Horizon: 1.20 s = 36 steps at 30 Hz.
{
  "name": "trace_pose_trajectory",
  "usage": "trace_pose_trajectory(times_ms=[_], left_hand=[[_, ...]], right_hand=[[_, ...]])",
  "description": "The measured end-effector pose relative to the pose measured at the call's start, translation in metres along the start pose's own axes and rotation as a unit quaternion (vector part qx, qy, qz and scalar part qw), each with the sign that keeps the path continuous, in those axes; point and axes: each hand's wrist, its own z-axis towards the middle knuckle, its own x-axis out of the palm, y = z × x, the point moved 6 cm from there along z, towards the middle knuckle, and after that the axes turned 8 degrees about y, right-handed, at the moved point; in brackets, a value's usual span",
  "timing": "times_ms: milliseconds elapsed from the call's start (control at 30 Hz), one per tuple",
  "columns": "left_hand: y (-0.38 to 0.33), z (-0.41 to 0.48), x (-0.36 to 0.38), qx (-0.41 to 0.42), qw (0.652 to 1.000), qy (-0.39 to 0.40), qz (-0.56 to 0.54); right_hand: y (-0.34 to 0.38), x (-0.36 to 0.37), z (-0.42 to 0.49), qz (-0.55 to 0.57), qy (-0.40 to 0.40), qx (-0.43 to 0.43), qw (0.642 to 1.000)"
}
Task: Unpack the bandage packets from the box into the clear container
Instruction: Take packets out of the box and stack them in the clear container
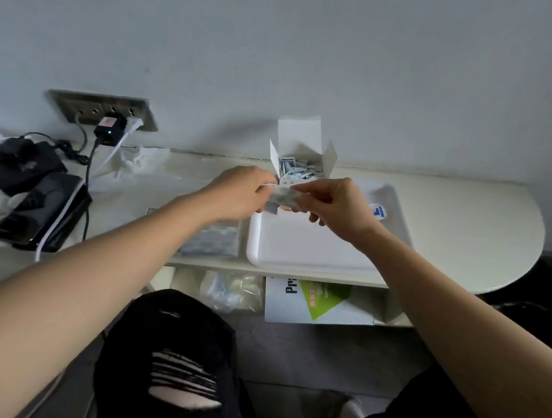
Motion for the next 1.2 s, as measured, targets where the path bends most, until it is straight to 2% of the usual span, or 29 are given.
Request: trace_pose_trajectory(times_ms=[200,367,433,633,733,867,1100,1200], left_hand=[[0.057,-0.032,-0.015,-0.065,0.997,-0.018,-0.028],[0.079,-0.044,-0.03,-0.05,0.99,-0.12,-0.051],[0.088,-0.045,-0.033,-0.058,0.986,-0.138,-0.066],[0.124,-0.027,-0.016,-0.162,0.984,-0.056,-0.048],[0.128,-0.013,0.0,-0.193,0.981,-0.02,-0.015],[0.123,-0.001,0.015,-0.195,0.98,-0.021,0.018],[0.118,0.006,0.027,-0.185,0.982,-0.024,0.038],[0.112,0.007,0.026,-0.168,0.982,-0.024,0.082]], right_hand=[[0.03,0.049,0.025,0.045,-0.012,0.014,0.999],[0.041,0.073,0.038,0.075,-0.001,0.035,0.997],[0.044,0.079,0.042,0.068,0.0,0.039,0.997],[0.033,0.073,0.04,-0.011,-0.05,0.042,0.998],[0.028,0.073,0.037,-0.05,-0.035,0.045,0.997],[0.023,0.081,0.038,-0.108,0.001,0.039,0.993],[0.02,0.086,0.04,-0.112,0.031,0.033,0.993],[0.019,0.088,0.039,-0.11,0.037,0.029,0.993]])
